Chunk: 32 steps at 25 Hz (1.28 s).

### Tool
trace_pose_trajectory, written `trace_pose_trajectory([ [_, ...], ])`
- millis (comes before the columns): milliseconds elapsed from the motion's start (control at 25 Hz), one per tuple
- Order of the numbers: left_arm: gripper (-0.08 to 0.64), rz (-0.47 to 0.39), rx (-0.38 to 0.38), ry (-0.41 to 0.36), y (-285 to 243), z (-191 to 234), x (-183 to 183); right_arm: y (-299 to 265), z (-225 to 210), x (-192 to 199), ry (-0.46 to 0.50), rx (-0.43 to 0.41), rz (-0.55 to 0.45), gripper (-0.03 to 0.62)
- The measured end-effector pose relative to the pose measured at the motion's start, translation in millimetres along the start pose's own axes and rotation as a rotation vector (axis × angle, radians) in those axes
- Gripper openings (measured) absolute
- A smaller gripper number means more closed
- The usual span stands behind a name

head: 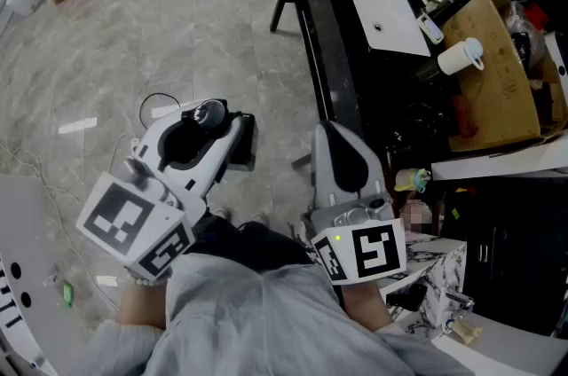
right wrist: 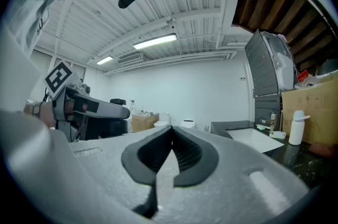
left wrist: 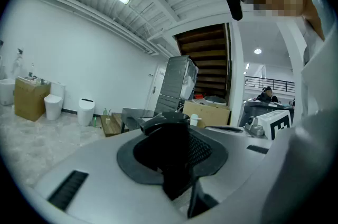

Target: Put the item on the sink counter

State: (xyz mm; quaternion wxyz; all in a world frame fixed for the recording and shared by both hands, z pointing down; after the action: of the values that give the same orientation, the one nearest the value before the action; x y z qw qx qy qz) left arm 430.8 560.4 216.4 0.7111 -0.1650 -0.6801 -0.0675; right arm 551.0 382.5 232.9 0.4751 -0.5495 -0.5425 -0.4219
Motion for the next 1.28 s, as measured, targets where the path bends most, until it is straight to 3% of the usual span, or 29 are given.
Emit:
trace_pose_trajectory([
  [600, 0.098, -0.003, -0.048, 0.003, -8.0, -25.4, -0.2, 15.6, -25.2, 4.7, -0.02, -0.033, 0.005, -0.003],
  [1040, 0.098, -0.025, -0.159, 0.02, 4.3, -58.8, 2.6, 36.0, -40.4, 8.1, -0.017, -0.127, -0.009, -0.003],
  [1280, 0.098, -0.019, -0.194, 0.021, 11.2, -66.4, 3.0, 39.7, -47.3, 19.1, -0.041, -0.12, 0.027, -0.003],
])
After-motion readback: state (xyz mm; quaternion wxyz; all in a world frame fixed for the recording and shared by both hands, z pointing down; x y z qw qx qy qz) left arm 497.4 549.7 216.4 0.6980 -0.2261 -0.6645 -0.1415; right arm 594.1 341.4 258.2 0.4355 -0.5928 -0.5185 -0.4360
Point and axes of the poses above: the fingertips, and each gripper's own axes: y backward along the fingers, z to its left, x out of its underside, the point moved 9 cm from there along y, backward along the fingers, and after that the axes turned 12 degrees about -y, right-handed, at the moved point
